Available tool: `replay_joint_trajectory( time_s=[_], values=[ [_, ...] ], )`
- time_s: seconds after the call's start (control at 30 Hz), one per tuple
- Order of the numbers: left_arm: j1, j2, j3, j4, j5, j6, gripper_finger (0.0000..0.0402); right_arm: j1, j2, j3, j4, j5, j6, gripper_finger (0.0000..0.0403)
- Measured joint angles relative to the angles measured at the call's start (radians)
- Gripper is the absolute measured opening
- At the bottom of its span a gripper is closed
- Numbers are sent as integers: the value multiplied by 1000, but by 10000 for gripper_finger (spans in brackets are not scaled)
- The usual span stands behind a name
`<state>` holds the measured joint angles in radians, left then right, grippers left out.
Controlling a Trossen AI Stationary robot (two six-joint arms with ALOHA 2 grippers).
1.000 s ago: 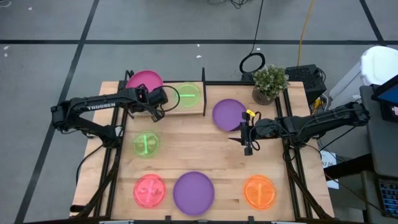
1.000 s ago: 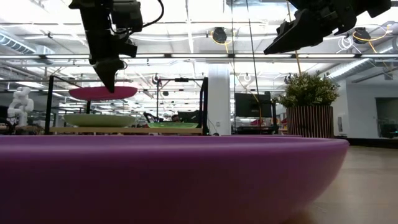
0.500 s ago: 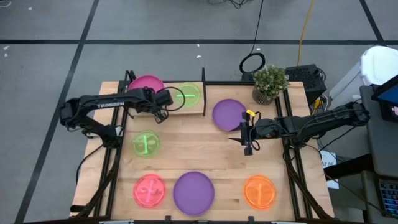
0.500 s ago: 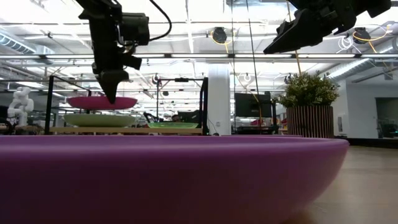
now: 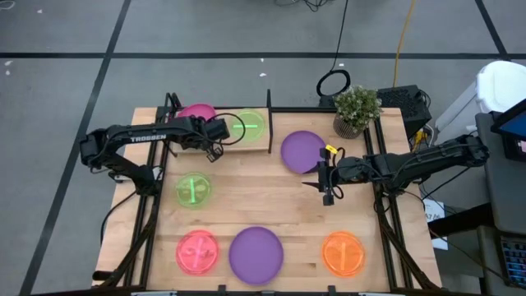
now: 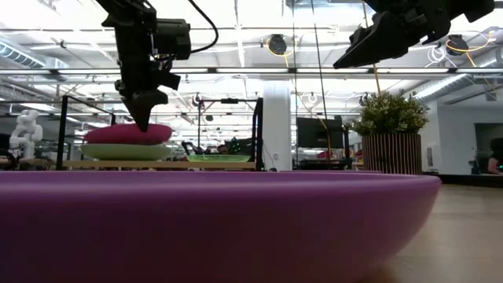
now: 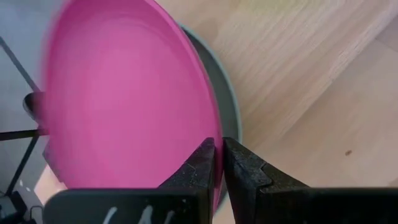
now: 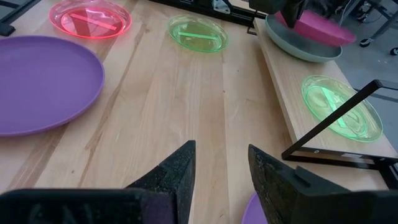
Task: Place and stack plates onto a shelf
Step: Stack the top pink plate into the blue plate on the shelf
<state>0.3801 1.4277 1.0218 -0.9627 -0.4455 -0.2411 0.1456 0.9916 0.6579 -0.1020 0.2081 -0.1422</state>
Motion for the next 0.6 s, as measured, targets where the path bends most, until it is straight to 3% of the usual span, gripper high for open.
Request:
replay_joint_trajectory(
  time_s=[0.6],
  values=[
    [25,0,0,24,22,2,40,0,0,0,0,0,0,130]
  ],
)
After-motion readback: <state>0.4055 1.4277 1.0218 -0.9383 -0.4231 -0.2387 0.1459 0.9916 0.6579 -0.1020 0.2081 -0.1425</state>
